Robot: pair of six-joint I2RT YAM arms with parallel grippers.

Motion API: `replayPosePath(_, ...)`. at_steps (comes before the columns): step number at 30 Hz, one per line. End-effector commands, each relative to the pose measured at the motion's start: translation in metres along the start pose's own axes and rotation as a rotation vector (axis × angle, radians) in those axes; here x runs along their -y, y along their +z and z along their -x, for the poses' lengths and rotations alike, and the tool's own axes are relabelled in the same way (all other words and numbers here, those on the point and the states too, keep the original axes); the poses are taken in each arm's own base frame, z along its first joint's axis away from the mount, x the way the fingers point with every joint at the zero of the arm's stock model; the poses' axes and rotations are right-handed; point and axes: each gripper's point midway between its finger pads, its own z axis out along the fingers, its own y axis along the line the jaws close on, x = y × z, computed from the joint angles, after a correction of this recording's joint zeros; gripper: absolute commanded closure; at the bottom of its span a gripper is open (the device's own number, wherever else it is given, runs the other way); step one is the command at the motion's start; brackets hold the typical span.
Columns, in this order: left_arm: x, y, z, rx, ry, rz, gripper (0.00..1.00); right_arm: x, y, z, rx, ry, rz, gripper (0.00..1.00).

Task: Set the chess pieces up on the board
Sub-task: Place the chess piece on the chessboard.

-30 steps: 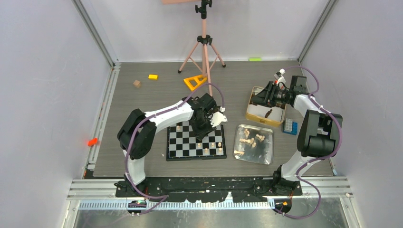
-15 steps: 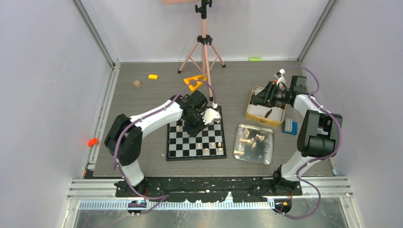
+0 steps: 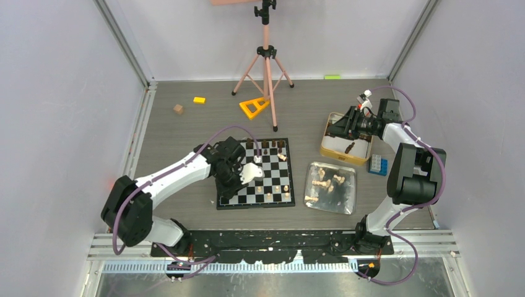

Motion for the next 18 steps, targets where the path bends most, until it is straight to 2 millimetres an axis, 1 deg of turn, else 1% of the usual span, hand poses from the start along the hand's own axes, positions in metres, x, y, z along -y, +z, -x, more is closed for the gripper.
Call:
replayPosePath(1,0.002,-0.005,-0.007,0.029,0.042,0.009,1.0,-0.013,-0.007,0.018,0.038,-0.079,0.013,0.55)
replayPosePath(7,0.0,0.008,-0.022,-0.002,0.034,-0.006,1.0,-0.011,-0.006,0.017,0.037,-0.078,0.009,0.55)
replayPosePath(13,-0.006,0.009,-0.024,0.0,0.013,-0.007,1.0,-0.011,-0.006,0.017,0.036,-0.078,0.007,0.55)
replayPosePath(18,-0.006,0.01,-0.023,0.007,0.007,-0.011,0.99,-0.011,-0.006,0.017,0.035,-0.077,0.007,0.55)
